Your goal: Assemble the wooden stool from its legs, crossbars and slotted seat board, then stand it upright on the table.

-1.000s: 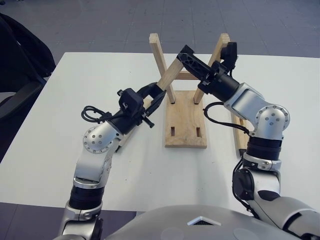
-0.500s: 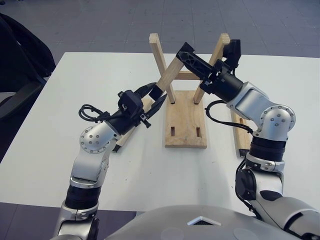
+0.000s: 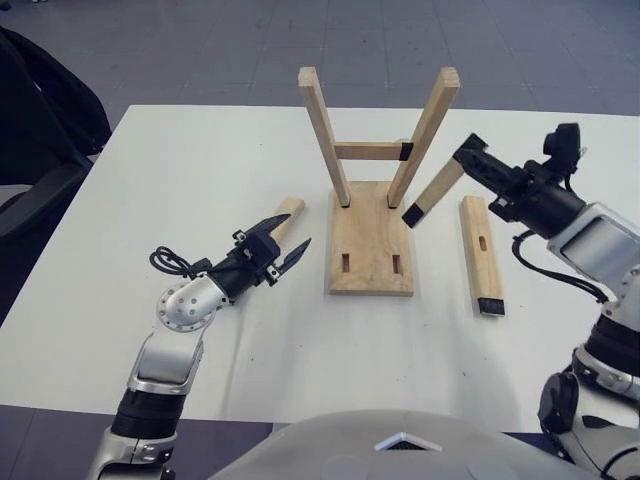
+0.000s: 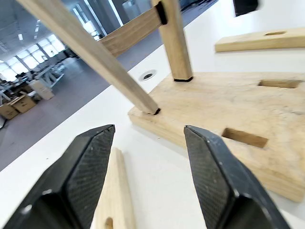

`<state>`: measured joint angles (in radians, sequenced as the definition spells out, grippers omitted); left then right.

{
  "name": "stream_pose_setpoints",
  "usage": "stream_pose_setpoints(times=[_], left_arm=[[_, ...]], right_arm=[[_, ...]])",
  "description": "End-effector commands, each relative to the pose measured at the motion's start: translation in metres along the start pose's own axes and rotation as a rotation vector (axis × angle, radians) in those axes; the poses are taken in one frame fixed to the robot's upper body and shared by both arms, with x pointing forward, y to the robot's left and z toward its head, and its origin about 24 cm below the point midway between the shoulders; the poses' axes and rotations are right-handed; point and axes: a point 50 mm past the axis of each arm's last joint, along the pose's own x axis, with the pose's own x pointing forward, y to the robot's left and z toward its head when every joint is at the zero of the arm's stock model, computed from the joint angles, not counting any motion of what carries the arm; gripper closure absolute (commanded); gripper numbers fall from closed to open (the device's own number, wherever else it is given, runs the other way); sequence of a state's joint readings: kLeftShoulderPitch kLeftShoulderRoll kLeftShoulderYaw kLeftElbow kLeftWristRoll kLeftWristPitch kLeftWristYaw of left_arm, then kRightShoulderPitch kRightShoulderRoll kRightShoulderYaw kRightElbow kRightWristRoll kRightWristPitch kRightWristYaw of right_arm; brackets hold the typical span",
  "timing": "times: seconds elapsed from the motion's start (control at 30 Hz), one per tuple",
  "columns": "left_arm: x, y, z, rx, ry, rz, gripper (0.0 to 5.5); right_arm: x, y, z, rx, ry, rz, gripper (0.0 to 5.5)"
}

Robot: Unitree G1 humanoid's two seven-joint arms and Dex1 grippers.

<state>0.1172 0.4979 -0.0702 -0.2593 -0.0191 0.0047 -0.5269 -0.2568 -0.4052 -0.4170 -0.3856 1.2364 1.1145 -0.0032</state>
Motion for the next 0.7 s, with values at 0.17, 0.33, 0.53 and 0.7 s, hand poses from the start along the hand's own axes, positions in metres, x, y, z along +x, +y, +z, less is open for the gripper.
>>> stream_pose_setpoints(times=[0.17, 0.33, 0.53, 0.7], left_arm=[[0.003, 0.002, 0.003, 0.0, -0.005, 0.147, 2.81], [0.004, 0.0, 0.002, -0.007, -0.001, 0.158, 2.81], [0.004, -0.005, 0.002, -0.027, 0.0, 0.158, 2.81], [0.006, -0.004, 0.003, -0.025, -0.002, 0.159, 2.81]], right_arm=[[-0.022, -0.007, -0.012, -0.228, -0.17, -0.421, 5.08], [-0.034, -0.012, -0.021, -0.339, -0.2, -0.532, 5.08], [-0.034, -0.021, -0.021, -0.345, -0.225, -0.574, 5.08], [-0.03, -0.026, -0.029, -0.333, -0.194, -0.584, 5.08]])
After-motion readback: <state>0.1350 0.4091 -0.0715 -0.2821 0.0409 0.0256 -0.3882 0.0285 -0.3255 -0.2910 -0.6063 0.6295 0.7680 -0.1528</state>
